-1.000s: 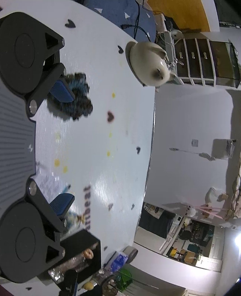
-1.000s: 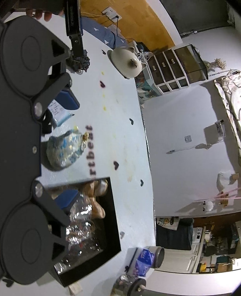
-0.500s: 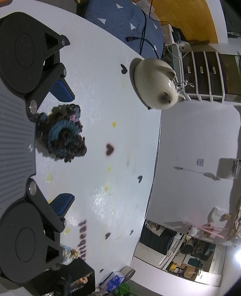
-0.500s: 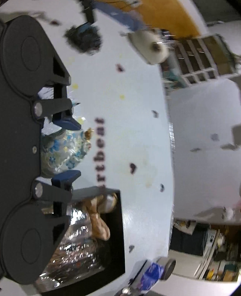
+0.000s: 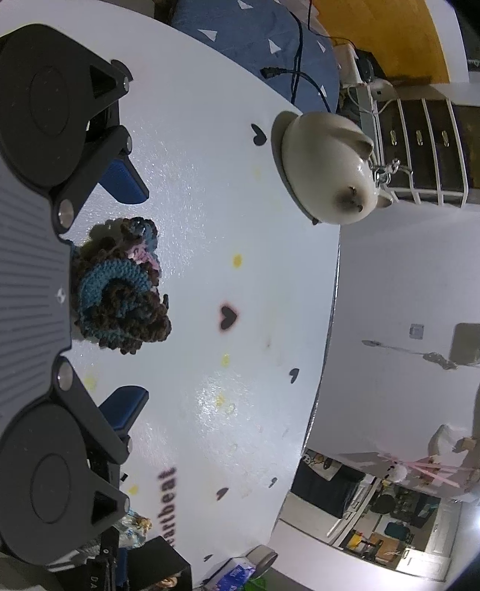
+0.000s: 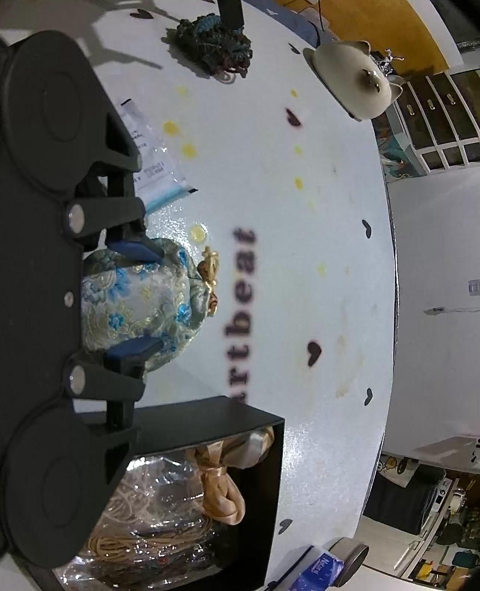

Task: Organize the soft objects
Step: 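Grasp the blue floral pouch with the right tool while the left tool grasps the crocheted scrunchie, then carry the floral pouch and crocheted scrunchie over the black box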

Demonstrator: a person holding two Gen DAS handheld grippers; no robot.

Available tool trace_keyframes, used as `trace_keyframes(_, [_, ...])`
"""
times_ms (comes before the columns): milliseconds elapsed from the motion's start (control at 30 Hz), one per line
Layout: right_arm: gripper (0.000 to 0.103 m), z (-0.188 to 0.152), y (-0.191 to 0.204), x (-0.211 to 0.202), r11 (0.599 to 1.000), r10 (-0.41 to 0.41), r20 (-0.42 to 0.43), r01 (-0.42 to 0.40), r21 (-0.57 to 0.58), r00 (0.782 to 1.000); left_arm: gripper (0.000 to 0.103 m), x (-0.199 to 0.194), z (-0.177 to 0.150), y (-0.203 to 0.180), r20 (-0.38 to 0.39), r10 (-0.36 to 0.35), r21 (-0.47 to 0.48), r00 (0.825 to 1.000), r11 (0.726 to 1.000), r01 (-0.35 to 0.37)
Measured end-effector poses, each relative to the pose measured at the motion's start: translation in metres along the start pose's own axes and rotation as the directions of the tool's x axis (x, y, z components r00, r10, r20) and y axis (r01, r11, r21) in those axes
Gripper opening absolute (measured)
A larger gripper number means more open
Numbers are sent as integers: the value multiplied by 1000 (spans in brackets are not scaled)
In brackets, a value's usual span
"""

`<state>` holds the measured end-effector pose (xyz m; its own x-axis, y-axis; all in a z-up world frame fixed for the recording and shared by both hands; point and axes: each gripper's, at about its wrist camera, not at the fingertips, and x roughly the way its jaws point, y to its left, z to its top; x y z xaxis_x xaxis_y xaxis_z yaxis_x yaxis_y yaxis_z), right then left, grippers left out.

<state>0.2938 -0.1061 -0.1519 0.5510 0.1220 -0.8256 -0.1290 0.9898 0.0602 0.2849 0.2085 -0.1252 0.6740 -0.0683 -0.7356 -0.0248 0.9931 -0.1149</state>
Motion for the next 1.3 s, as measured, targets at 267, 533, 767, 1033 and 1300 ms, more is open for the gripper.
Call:
trace_keyframes(267, [40, 0, 0, 0, 1000, -1, 1, 1, 0, 1000, 92, 21, 2, -3, -47, -7, 41, 999, 999, 9])
trace_keyframes(533, [25, -8, 7, -16, 1000, 4, 36, -4, -7, 999, 65, 37, 2, 7, -119, -41, -31, 992, 999, 38])
trace_keyframes(767, [17, -16, 13, -28, 999, 41, 48, -41, 4, 998, 53, 27, 0, 5, -104, -56, -42, 993, 998, 52])
trace_keyframes(1033, [16, -19, 16, -44, 997, 72, 77, -73, 10, 994, 51, 8, -7, -3, -96, -100, -60, 990, 994, 94])
trace_keyframes(1300, [16, -19, 14, -72, 992, 122, 150, -124, 0, 981, 51, -29, -9, -16, -24, -150, -110, 988, 983, 146])
